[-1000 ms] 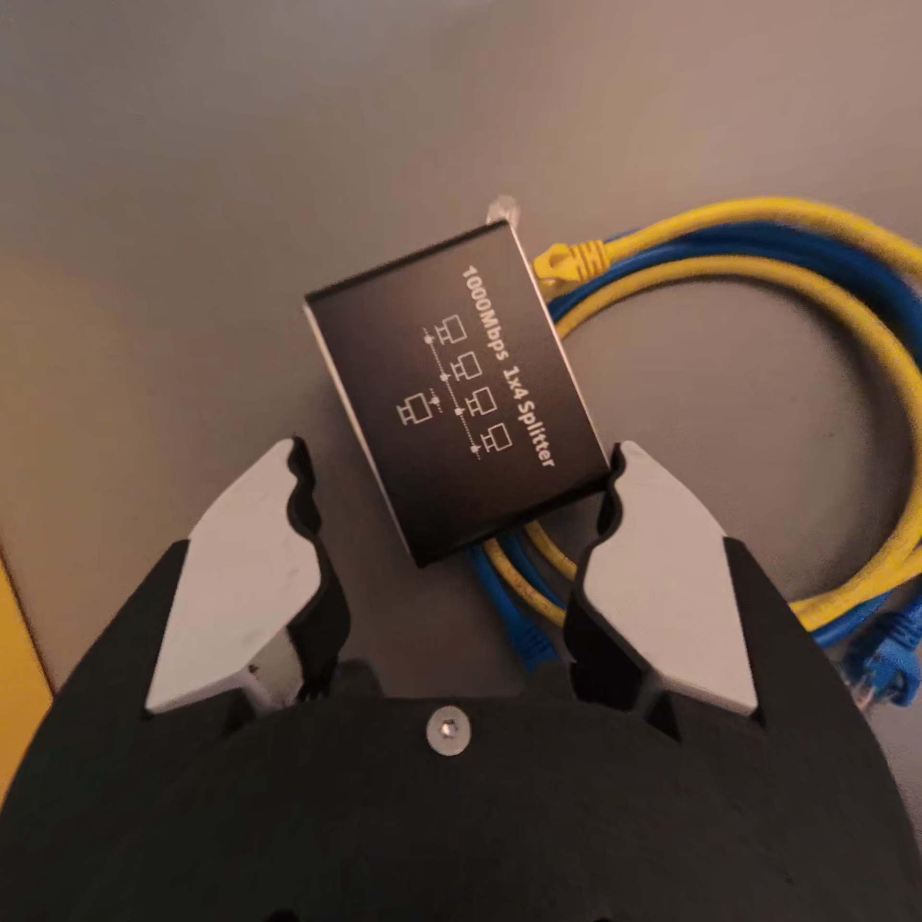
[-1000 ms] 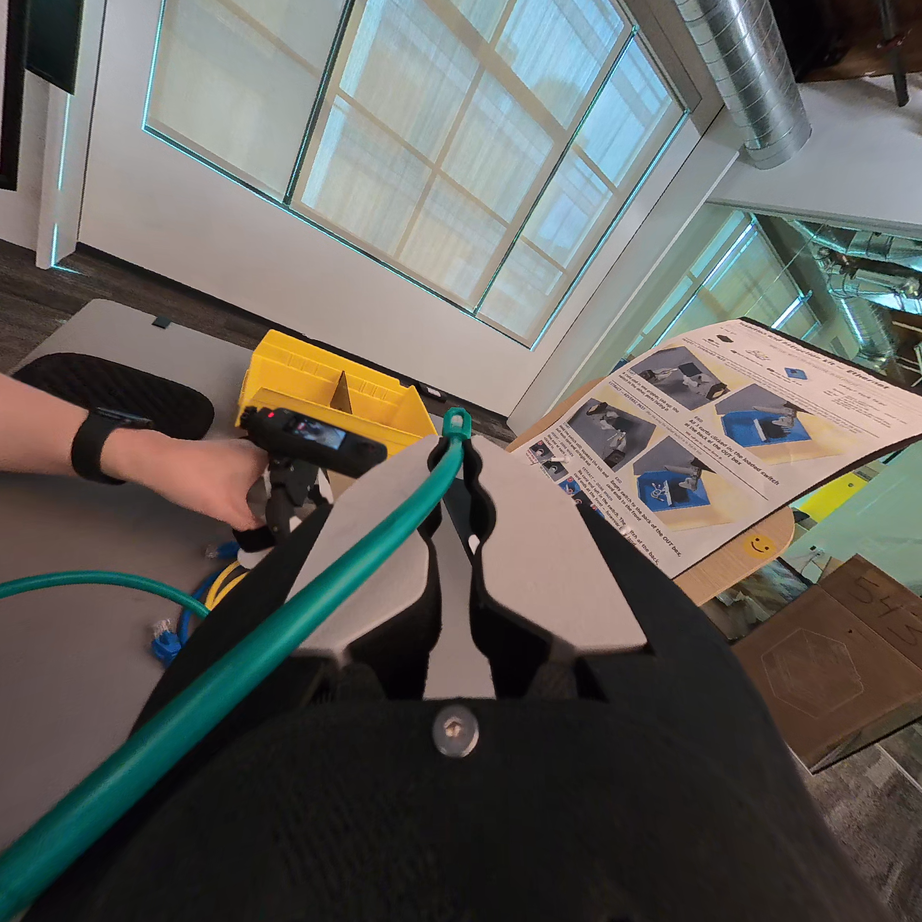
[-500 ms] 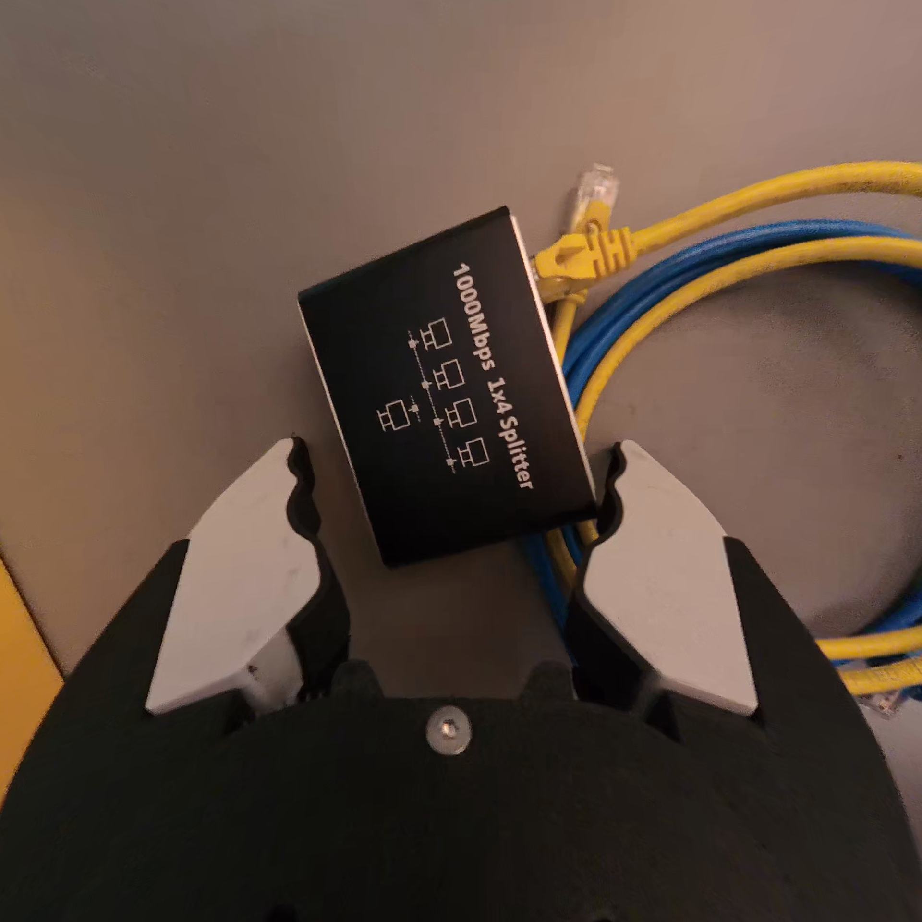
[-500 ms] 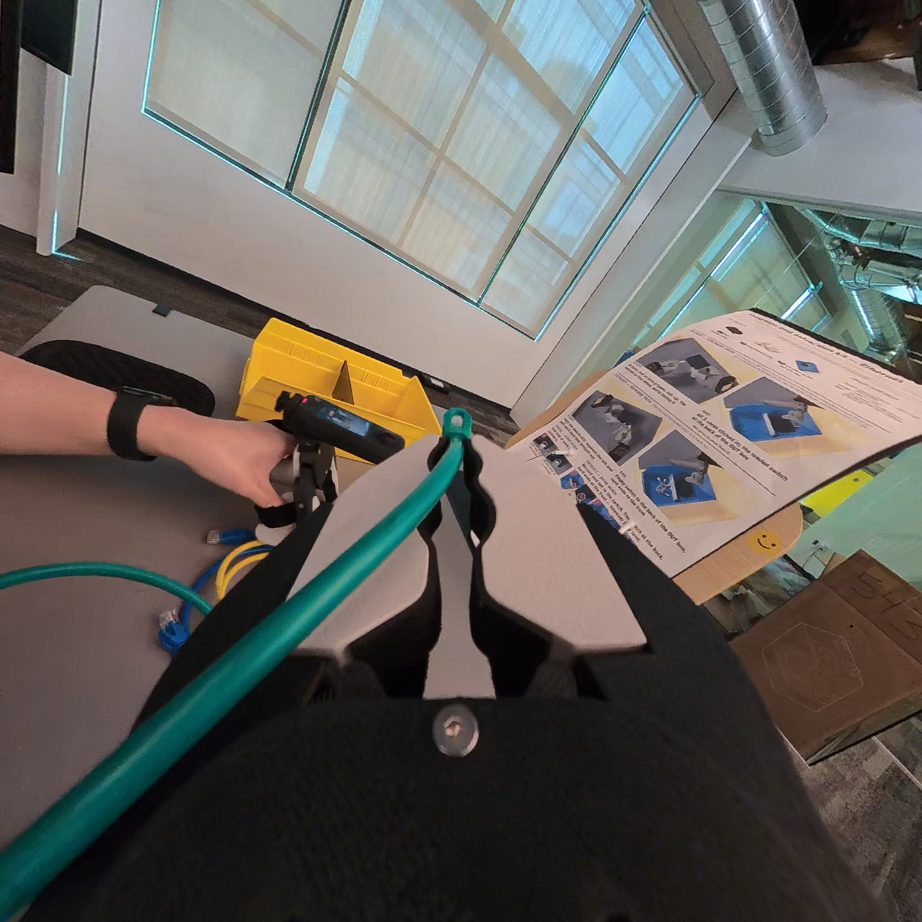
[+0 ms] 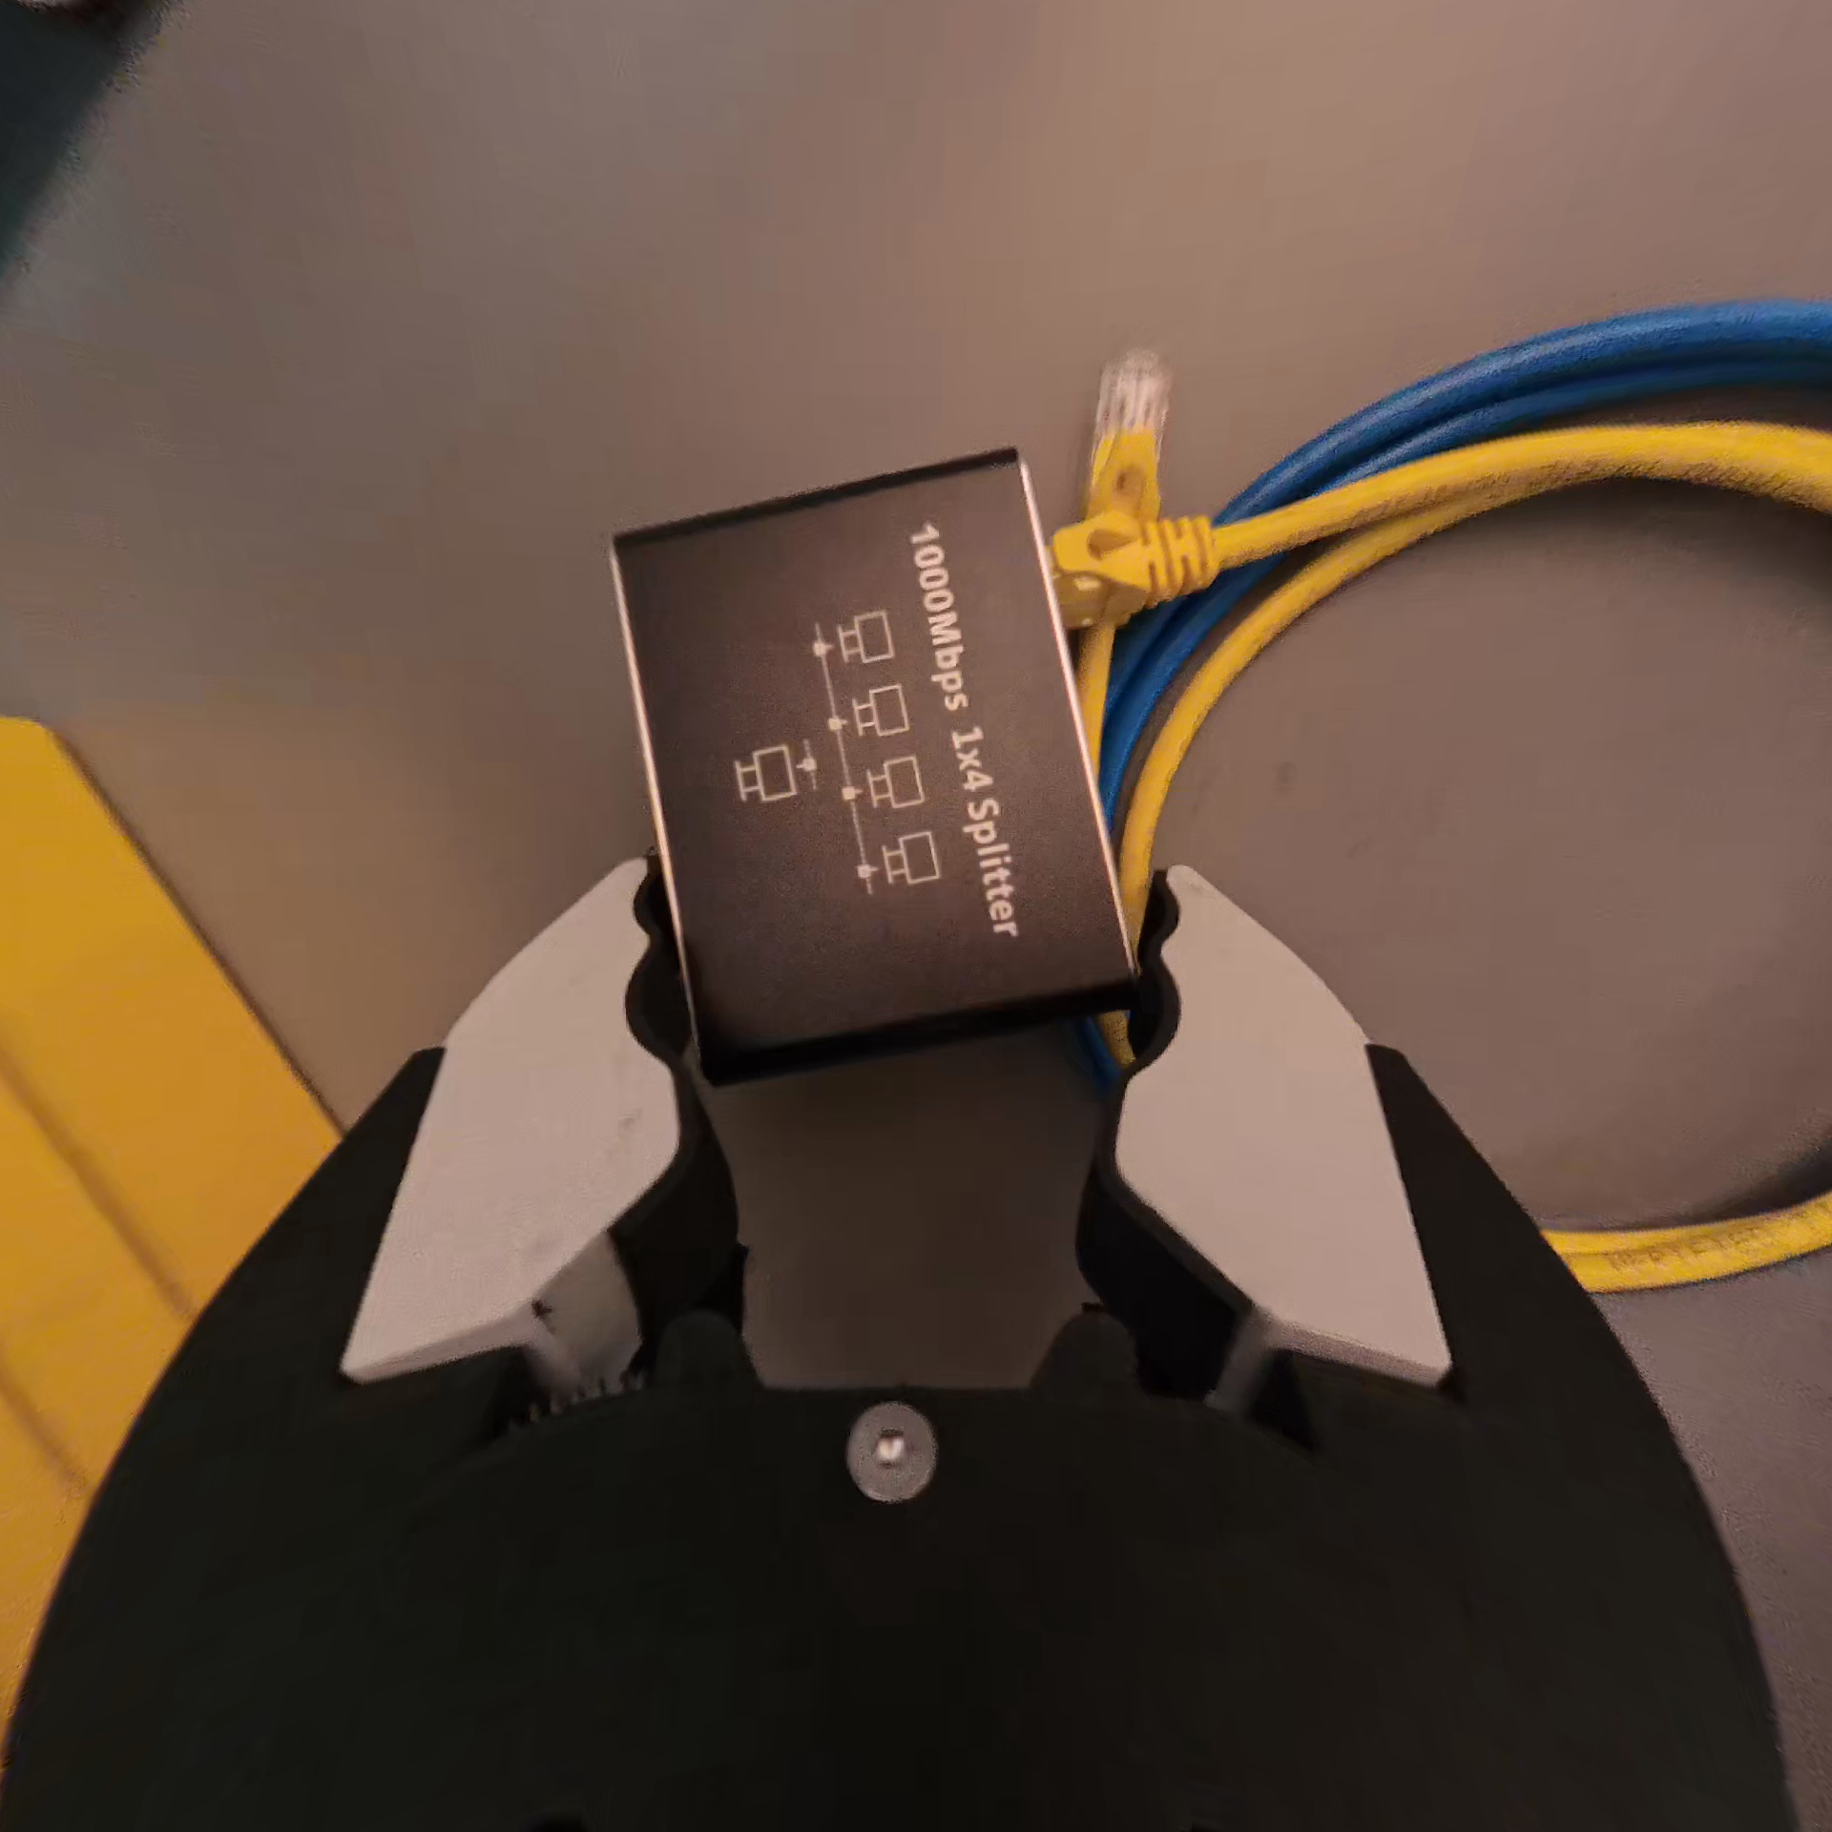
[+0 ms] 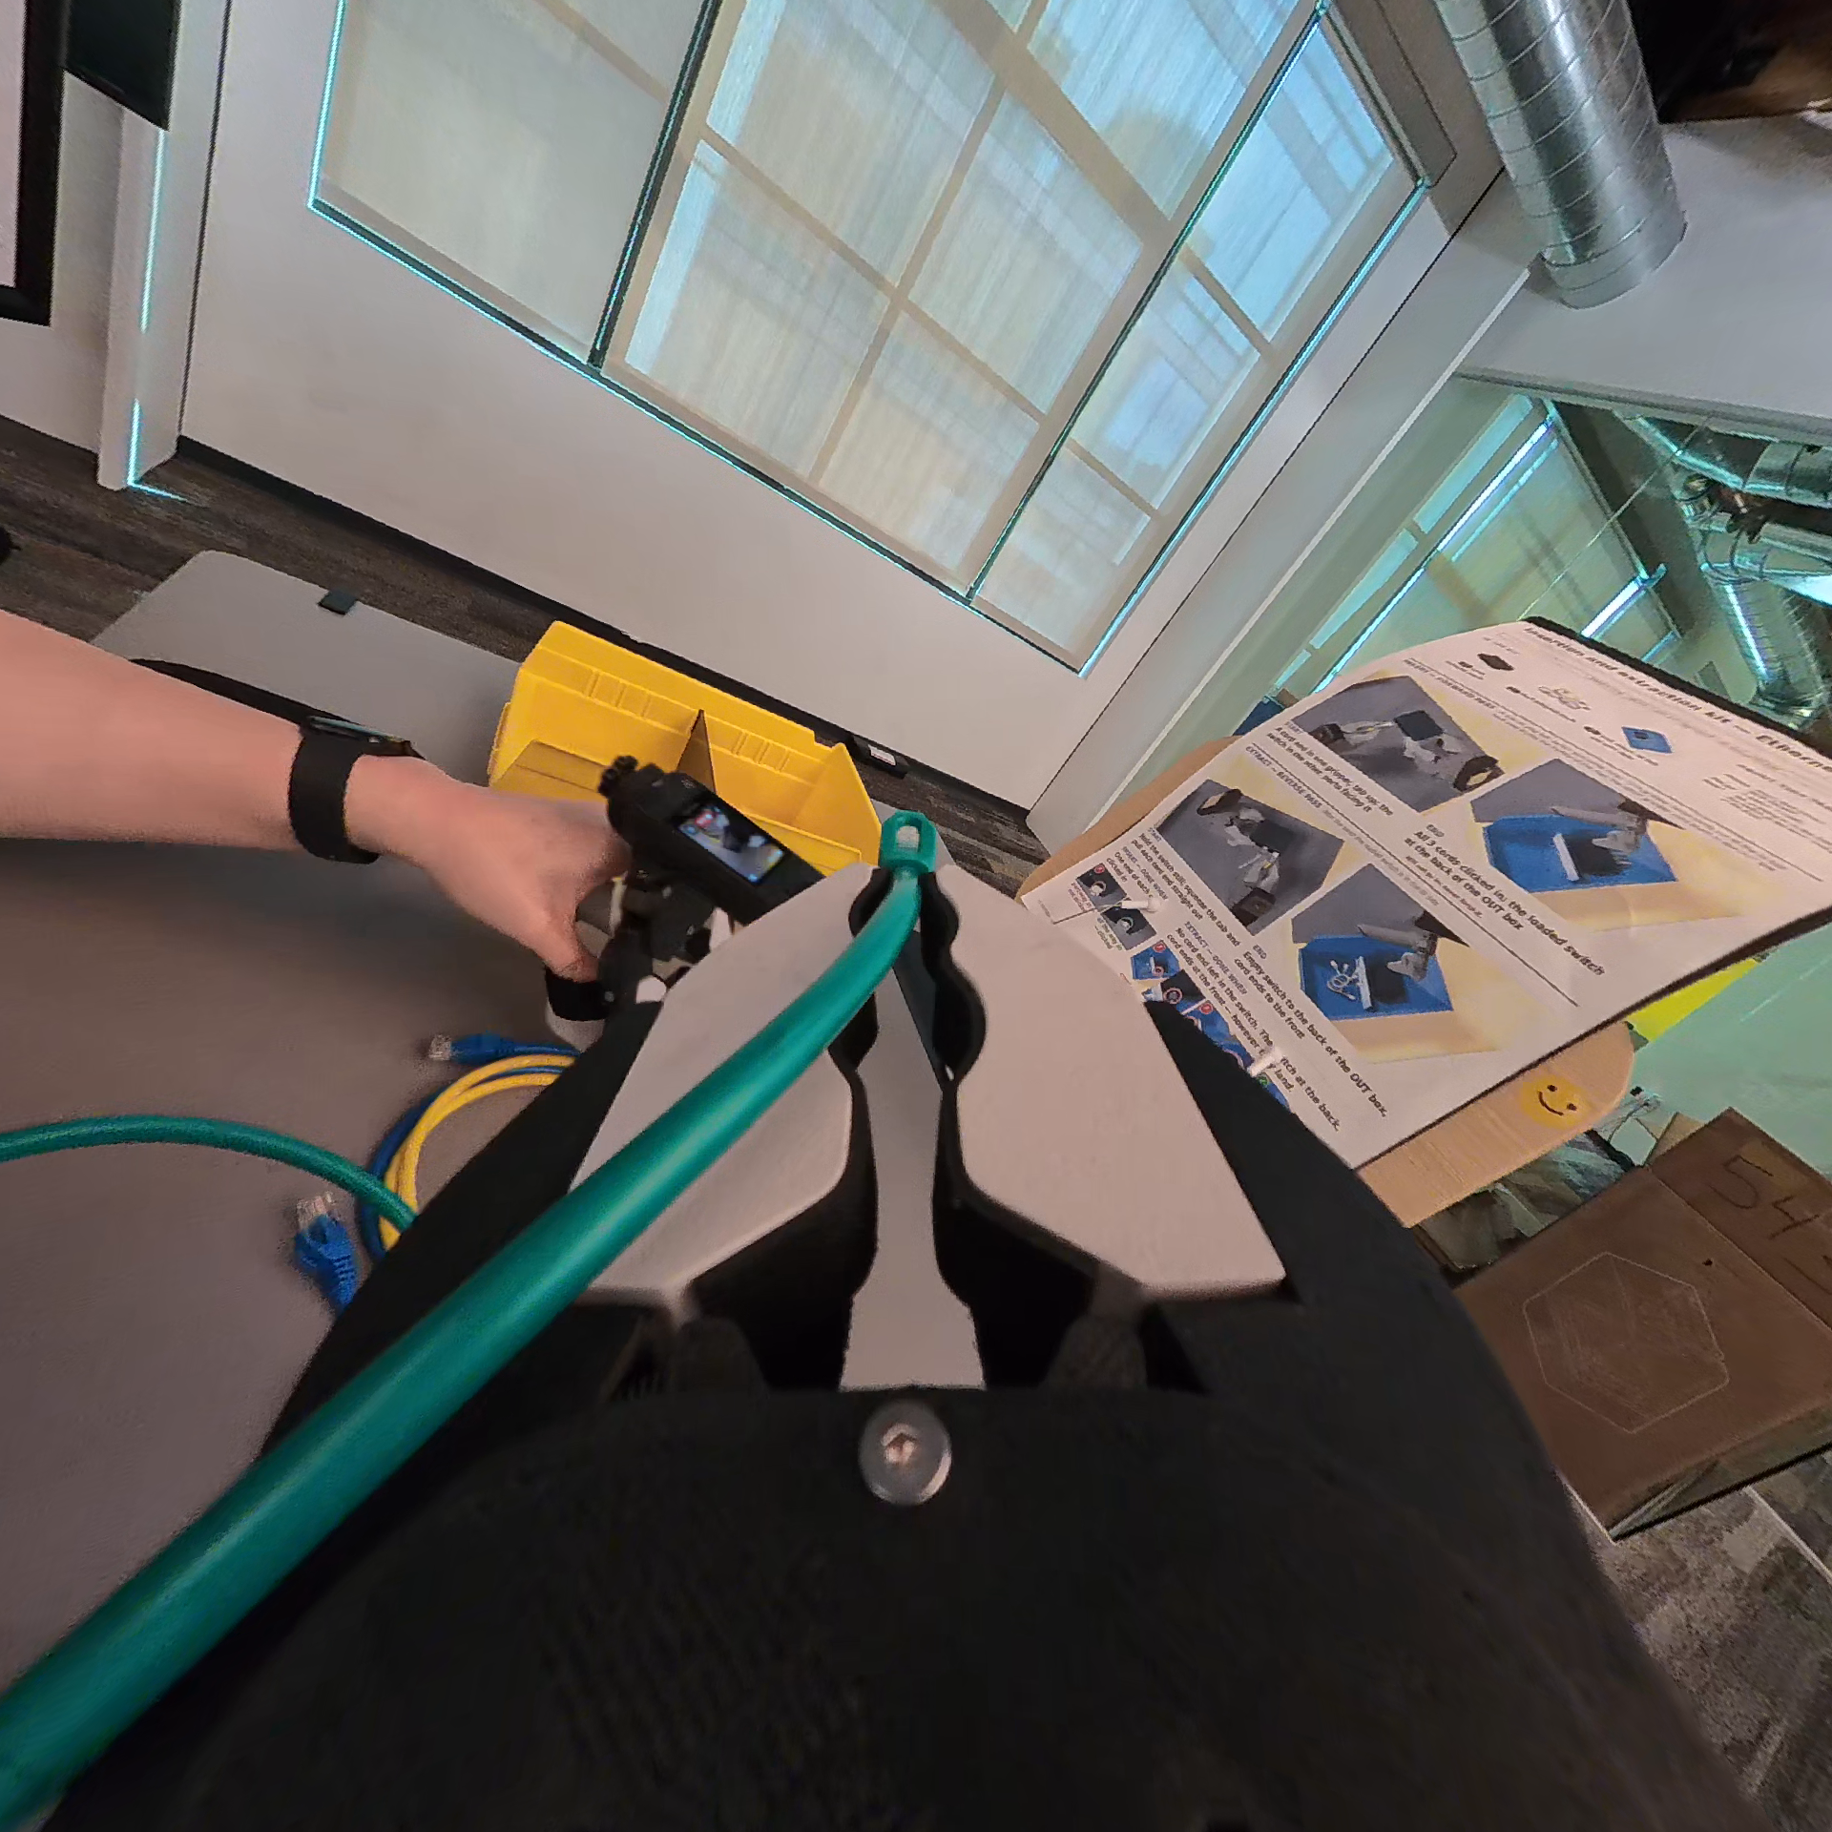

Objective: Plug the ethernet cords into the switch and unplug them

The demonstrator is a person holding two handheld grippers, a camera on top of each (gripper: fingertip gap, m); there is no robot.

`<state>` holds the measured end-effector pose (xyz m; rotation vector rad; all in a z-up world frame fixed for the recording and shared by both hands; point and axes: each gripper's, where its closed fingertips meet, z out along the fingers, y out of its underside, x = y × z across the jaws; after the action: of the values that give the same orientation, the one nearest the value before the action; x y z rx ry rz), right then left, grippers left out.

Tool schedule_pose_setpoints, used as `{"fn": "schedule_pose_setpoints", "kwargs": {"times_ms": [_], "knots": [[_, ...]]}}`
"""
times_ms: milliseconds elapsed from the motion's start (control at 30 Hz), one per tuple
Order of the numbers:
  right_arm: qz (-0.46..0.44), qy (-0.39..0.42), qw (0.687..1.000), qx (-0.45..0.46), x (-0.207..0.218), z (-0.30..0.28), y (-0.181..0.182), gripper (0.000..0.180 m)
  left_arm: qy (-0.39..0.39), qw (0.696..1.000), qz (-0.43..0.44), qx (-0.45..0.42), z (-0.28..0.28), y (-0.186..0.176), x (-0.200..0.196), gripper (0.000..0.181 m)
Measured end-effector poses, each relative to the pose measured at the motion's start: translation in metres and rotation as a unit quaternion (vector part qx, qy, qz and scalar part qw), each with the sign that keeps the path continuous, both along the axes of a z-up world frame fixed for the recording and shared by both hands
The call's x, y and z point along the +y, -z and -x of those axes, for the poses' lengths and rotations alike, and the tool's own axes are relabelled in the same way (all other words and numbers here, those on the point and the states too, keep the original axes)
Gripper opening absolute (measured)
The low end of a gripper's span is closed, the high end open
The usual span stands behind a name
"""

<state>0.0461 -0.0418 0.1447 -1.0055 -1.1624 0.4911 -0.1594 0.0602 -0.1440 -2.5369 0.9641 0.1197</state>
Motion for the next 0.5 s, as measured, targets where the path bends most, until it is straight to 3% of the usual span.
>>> {"fn": "schedule_pose_setpoints", "kwargs": {"times_ms": [33, 233, 333, 500], "knots": [[-0.003, 0.001, 1.0, 0.0, 0.0, 0.001, 0.0, 0.006, 0.006, 1.0, -0.025, -0.006, -0.003, -0.008, 0.003, 0.088], [-0.013, 0.009, 1.0, -0.003, 0.005, 0.009, 0.001, 0.005, 0.016, 0.989, -0.091, -0.112, -0.019, -0.059, 0.009, 0.087], [-0.009, 0.015, 1.0, -0.014, 0.009, 0.014, 0.007, 0.006, 0.021, 0.99, -0.053, -0.131, -0.018, -0.055, 0.002, 0.086], [-0.001, 0.017, 1.0, -0.024, 0.014, 0.019, 0.012, 0.006, 0.008, 0.982, -0.064, -0.179, -0.008, -0.049, -0.007, 0.086]]}}
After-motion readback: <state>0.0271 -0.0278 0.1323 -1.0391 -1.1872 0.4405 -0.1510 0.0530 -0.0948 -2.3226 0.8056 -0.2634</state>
